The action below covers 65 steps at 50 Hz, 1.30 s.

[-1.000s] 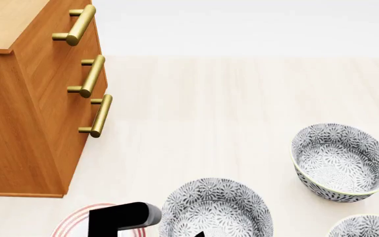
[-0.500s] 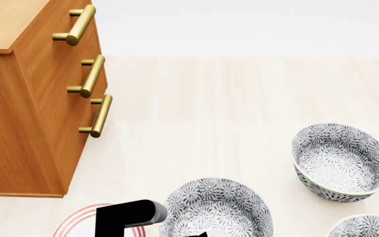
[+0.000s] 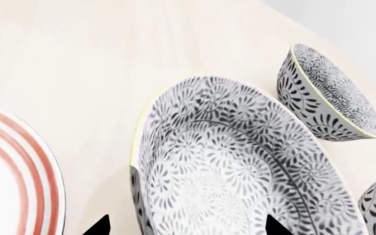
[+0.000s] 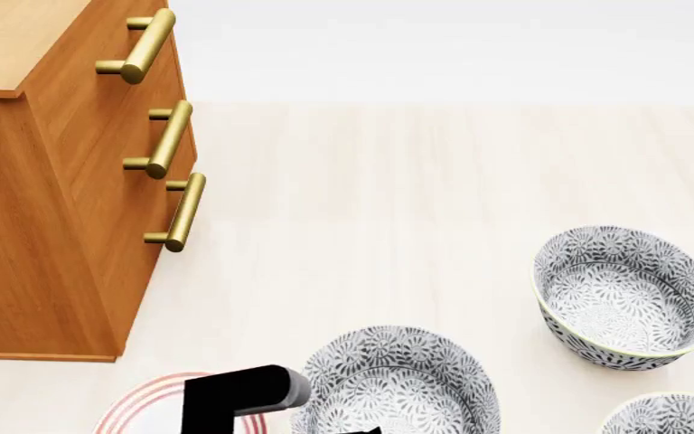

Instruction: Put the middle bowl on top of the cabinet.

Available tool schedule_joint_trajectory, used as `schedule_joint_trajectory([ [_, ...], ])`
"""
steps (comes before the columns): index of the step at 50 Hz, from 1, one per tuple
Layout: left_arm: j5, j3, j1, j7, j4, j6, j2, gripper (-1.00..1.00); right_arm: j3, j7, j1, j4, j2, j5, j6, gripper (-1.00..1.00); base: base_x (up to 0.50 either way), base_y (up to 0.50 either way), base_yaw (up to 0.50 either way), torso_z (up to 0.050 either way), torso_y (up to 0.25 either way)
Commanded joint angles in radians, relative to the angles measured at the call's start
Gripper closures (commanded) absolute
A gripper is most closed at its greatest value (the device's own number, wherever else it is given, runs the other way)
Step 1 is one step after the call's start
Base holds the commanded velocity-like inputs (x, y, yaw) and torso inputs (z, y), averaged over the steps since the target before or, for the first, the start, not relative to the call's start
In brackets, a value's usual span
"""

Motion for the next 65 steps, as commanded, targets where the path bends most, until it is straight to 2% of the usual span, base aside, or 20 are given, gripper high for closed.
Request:
schedule_joint_trajectory([
  [1,-0.027,-0.02,-0.003,0.056,-0.019,0.024,0.021,-1.0,0.025,-0.027,-0.006,0.001,-0.021,-0.025,-0.007,-1.0,0.0,0.0,0.0,0.0,0.0],
  [6,-0.031,-0.015,-0.001,0.063,-0.017,0.034,0.018,-1.0,0.027,-0.027,-0.011,-0.003,-0.023,-0.025,-0.008,-1.0,0.0,0.0,0.0,0.0,0.0],
  [7,-0.033,-0.015,-0.001,0.067,-0.02,0.035,0.017,1.0,0.028,-0.027,-0.011,-0.004,-0.023,-0.025,-0.008,-1.0,0.0,0.0,0.0,0.0,0.0],
  [17,0.004,-0.009,0.02,0.073,0.027,0.096,0.004,1.0,0.033,-0.032,-0.017,-0.006,-0.027,-0.022,-0.018,-1.0,0.0,0.0,0.0,0.0,0.0],
  [26,-0.002,-0.003,0.011,0.059,0.017,0.093,0.002,1.0,0.034,-0.036,-0.016,-0.005,-0.029,-0.02,-0.02,-1.0,0.0,0.0,0.0,0.003,0.0],
  [49,-0.021,0.023,0.01,0.025,0.108,0.087,-0.022,1.0,0.038,-0.044,-0.012,-0.002,-0.031,-0.014,-0.023,-1.0,0.0,0.0,0.0,0.05,0.143],
  [65,-0.033,0.031,0.012,-0.042,0.315,0.076,-0.077,1.0,0.019,-0.036,0.002,-0.009,-0.034,-0.033,-0.007,-1.0,0.0,0.0,0.0,0.05,0.165],
])
